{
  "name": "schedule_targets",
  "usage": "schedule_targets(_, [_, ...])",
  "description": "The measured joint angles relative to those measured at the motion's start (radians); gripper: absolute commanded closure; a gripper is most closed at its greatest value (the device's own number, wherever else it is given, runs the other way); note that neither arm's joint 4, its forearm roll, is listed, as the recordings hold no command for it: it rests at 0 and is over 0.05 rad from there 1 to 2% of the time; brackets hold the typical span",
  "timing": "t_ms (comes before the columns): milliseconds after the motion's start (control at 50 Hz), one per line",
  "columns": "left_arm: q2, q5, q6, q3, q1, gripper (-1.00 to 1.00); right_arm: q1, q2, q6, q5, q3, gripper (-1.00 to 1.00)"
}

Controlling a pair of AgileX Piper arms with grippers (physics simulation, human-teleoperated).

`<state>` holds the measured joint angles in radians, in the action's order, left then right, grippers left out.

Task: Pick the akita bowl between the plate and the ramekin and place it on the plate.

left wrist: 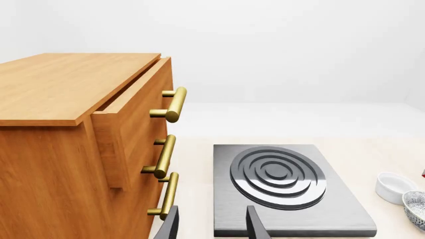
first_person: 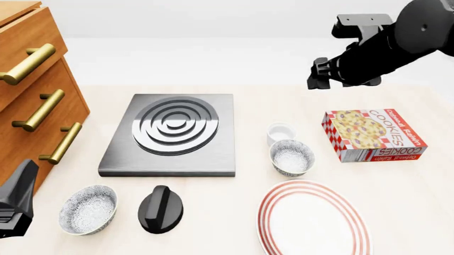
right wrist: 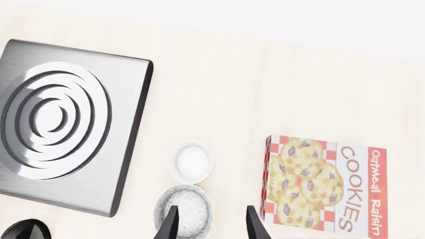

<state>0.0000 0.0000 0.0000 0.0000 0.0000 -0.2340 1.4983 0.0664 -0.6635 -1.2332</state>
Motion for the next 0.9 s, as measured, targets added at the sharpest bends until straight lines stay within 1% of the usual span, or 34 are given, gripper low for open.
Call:
schedule_targets(260, [0.0, 0.0, 0.0, 0.0, 0.0, -1.0, -0.002, 0.044, 0.039, 0.079, 0.093, -1.0])
schedule_targets(900, [0.0, 0.0, 0.0, 0.0, 0.0, -1.0, 0.006, 0.176, 0.068, 0.25, 0.231, -1.0])
